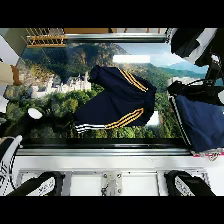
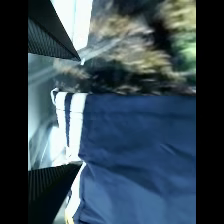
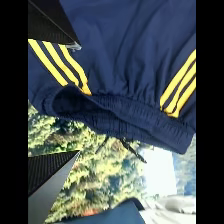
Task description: Fold the clothes and pants, and hang the long-sleeved shirts on hangers.
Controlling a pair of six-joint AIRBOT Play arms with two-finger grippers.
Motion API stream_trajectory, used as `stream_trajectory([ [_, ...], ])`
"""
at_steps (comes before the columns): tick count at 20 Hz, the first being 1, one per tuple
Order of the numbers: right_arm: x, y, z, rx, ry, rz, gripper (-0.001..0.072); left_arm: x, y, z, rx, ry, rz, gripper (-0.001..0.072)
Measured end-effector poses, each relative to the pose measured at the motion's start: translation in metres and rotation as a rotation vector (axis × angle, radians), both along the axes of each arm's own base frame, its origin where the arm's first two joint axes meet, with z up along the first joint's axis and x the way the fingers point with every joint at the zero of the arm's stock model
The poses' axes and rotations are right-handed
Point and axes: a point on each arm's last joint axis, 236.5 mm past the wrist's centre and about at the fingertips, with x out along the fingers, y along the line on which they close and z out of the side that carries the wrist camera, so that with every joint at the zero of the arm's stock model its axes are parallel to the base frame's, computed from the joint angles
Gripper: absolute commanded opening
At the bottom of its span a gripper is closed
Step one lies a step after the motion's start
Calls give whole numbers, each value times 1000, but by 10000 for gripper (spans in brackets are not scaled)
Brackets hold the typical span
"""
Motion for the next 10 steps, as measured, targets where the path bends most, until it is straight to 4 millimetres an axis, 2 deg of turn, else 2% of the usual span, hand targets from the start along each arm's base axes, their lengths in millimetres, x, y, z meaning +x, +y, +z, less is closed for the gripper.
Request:
stream_trajectory([
  [3,-3,5,0,14,2,8,694,0,-7,-6,-48,-34,62,679],
  [8,-6,7,-6,20,17,14,694,27,-5,8,-59,-123,113,679],
  [10,-8,8,-12,22,30,14,694,33,-5,7,-63,-124,113,679],
])
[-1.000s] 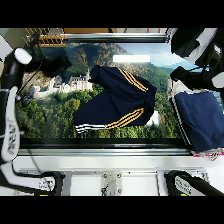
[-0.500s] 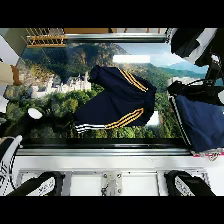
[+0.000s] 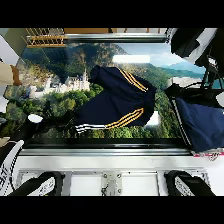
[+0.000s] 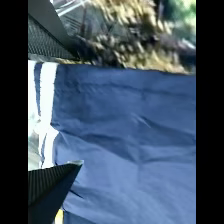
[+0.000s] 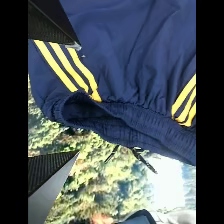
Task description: Fold the clothes and pants, and hang the long-sleeved shirts on hangers.
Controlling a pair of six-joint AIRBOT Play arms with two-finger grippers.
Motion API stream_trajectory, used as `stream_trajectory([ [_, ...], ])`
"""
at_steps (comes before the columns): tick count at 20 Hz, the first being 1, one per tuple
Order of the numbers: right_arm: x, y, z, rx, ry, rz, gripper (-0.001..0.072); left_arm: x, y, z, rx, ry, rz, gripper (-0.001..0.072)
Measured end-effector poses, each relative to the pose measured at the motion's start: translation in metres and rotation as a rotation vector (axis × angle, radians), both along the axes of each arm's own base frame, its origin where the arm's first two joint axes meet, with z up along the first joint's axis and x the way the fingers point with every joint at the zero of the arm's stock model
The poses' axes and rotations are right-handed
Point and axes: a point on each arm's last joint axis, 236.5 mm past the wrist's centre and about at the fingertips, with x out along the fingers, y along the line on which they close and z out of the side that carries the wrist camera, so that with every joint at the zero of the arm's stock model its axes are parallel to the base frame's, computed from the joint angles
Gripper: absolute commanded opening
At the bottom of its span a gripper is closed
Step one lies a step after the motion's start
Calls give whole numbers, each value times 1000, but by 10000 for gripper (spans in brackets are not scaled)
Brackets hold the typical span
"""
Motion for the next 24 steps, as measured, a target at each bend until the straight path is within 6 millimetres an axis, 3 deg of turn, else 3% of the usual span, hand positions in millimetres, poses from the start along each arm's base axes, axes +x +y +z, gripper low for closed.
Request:
stream_trajectory([
  [4,-10,1,-25,6,65,4,694,3,-8,-12,-35,65,-41,679],
  [8,-33,8,-86,19,219,18,695,3,-13,-19,-58,106,-78,677],
  [9,-38,12,-103,18,258,30,694,3,-14,-20,-60,109,-83,605],
  [10,-42,17,-120,12,292,50,695,3,-14,-20,-61,111,-86,453],
  [11,-44,23,-135,6,321,70,694,3,-14,-21,-63,114,-88,423],
  [15,-36,45,-182,-11,359,114,694,2,-21,-22,-60,114,-111,420],
  [16,-31,50,-189,-11,353,115,694,2,-24,-22,-58,113,-120,294],
  [17,-27,52,-196,-9,347,110,684,2,-26,-22,-56,110,-125,47],
  [18,-22,53,-201,-10,340,103,579,2,-28,-23,-53,107,-129,7],
  [22,-8,46,-208,-31,305,79,23,16,-21,-13,-50,74,-114,6],
  [24,-4,40,-204,-37,289,68,23,32,-13,2,-50,38,-113,6],
])
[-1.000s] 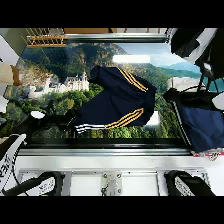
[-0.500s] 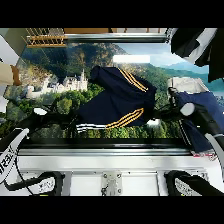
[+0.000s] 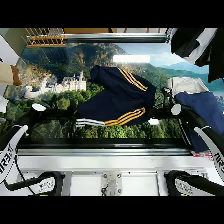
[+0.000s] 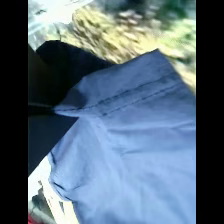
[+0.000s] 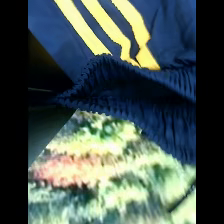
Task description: Fold the clothes and pants, and hang the long-sleeved shirts on hangers.
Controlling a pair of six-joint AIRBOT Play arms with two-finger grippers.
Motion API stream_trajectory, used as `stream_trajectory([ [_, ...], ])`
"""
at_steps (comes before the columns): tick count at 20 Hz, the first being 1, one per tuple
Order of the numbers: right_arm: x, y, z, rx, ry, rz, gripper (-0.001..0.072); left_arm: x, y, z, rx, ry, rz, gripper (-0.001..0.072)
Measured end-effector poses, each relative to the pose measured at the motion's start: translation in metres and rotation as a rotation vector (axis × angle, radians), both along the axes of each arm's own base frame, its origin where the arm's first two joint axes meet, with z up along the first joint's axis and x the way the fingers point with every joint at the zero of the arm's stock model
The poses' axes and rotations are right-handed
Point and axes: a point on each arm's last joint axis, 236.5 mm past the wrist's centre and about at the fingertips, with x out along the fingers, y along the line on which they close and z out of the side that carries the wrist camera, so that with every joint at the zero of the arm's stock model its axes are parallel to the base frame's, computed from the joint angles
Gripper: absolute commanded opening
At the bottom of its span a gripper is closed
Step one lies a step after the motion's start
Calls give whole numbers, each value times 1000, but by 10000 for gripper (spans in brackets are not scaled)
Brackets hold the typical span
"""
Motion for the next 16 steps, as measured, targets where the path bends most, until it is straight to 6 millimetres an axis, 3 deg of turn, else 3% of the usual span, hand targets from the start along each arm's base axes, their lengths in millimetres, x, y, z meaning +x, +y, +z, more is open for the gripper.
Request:
stream_trajectory([
  [3,-9,-2,15,3,3,13,23,16,10,25,29,-49,-58,6],
  [7,-49,7,35,33,72,65,22,15,14,48,60,-50,-163,6],
  [11,-80,14,54,57,105,103,23,-10,13,59,67,14,-276,6],
  [14,-87,16,62,72,109,92,23,-34,15,53,74,77,-324,6],
  [16,-88,17,65,78,107,84,23,-35,14,48,80,95,-333,6],
])
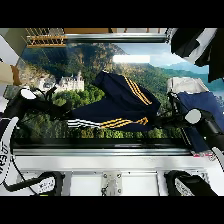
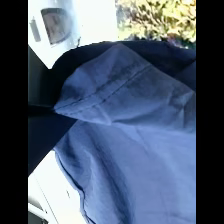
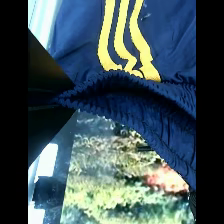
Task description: Fold the clothes and pants, and hang the long-sleeved shirts on hangers.
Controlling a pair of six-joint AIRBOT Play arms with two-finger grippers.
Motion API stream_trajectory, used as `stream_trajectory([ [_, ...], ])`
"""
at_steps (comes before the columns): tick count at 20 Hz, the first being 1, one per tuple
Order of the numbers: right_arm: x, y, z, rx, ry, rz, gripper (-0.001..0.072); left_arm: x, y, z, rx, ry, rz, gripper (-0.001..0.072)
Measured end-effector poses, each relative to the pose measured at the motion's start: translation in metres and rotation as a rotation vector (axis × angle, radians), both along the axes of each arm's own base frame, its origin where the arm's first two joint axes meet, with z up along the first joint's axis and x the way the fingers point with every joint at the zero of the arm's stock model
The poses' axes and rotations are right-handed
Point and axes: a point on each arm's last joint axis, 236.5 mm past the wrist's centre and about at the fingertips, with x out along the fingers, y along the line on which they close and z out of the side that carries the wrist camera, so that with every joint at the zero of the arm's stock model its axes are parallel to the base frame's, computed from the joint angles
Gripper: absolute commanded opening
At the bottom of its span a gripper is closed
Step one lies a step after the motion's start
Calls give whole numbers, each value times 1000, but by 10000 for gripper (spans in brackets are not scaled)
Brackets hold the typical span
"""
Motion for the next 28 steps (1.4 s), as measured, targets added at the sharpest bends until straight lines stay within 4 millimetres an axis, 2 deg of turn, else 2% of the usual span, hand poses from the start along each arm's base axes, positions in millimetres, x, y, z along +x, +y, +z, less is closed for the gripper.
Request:
stream_trajectory([
  [1,0,0,1,1,-1,-3,23,4,-2,-2,5,3,-6,6],
  [3,1,0,2,3,-6,-11,23,27,-6,-3,17,-31,-17,8],
  [4,1,0,2,5,-5,-16,23,44,-10,-2,25,-58,-20,198],
  [5,1,0,3,7,-3,-22,23,65,-12,1,32,-95,-15,587],
  [6,1,0,3,9,-3,-27,24,85,-15,6,36,-126,-1,716],
  [7,1,0,3,10,-2,-29,23,107,-15,13,38,-161,22,681],
  [9,1,0,3,11,0,-34,23,139,-10,32,41,-223,58,680],
  [11,0,0,3,12,4,-35,23,149,2,47,47,-246,81,680],
  [14,0,0,3,13,5,-38,24,123,24,43,89,-199,91,680],
  [16,0,0,3,13,5,-38,24,88,32,24,108,-124,94,680],
  [19,0,0,3,13,3,-38,24,33,31,-14,114,-25,108,680],
  [21,1,0,3,13,1,-39,24,8,19,-38,85,11,128,679],
  [23,1,0,3,13,0,-39,24,-6,1,-54,42,21,138,680],
  [27,2,0,3,13,-2,-40,23,-14,-29,-70,4,14,108,678],
  [28,2,0,3,13,-2,-40,24,-14,-35,-71,-2,13,94,575],
])
